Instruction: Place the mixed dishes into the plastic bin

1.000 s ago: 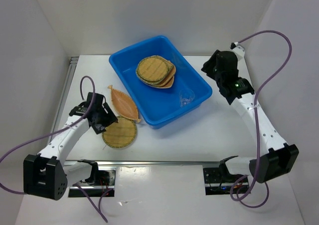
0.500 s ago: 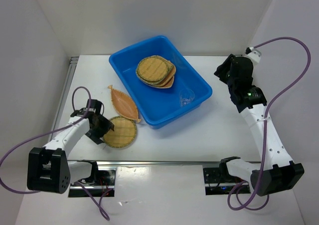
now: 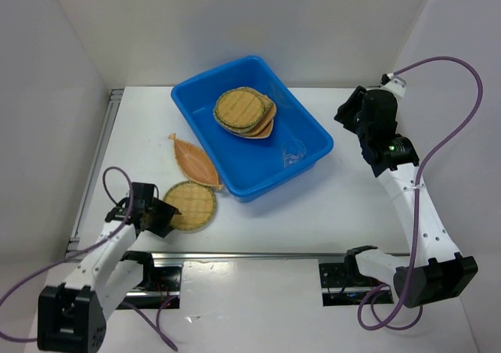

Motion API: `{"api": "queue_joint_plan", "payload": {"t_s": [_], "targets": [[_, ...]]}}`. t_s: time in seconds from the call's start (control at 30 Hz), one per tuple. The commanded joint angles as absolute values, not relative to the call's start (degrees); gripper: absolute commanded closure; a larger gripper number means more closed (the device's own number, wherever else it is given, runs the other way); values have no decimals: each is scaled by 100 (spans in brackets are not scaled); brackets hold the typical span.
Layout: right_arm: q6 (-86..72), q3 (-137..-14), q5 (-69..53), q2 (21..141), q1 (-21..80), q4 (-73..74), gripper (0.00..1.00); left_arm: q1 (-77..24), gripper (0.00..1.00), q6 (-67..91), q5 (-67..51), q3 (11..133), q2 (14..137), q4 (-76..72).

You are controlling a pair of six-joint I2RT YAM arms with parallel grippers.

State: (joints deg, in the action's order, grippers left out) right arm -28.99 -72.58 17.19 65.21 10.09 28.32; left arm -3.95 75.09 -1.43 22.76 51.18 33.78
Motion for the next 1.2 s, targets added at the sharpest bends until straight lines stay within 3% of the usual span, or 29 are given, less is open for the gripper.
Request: {"api": "queue_joint_plan", "payload": {"t_s": [0.0, 0.13, 0.23, 0.53, 0.7, 0.93, 1.07, 1.17], "targets": [[-2708, -7321, 1670, 6486, 993, 2725, 42, -378, 41, 8066, -176, 1917, 4344, 2962], [-2707, -7321, 1670, 6486, 993, 2725, 42, -378, 51, 8402, -325, 1512, 3237, 3014], [-2654, -7321, 1670, 6486, 993, 2725, 42, -378, 57, 8464, -325, 1441, 3155, 3015], [-2654, -7374, 1723, 6425, 993, 2777, 42, -456, 55, 8252, 122, 1792, 4007, 2874], [-2654, -7374, 1723, 6302, 993, 2830, 41, -606, 60, 8306, 378, 1916, 4061, 2813], [-2654, -7374, 1784, 6135, 993, 2883, 41, -659, 77, 8121, 597, 2153, 4122, 2637], [-2654, -7374, 1784, 6135, 993, 2883, 41, -659, 100, 7981, 598, 2267, 4297, 2418], [-2654, -7374, 1784, 6135, 993, 2883, 41, -659, 100, 7919, 598, 2460, 4368, 2417]]}}
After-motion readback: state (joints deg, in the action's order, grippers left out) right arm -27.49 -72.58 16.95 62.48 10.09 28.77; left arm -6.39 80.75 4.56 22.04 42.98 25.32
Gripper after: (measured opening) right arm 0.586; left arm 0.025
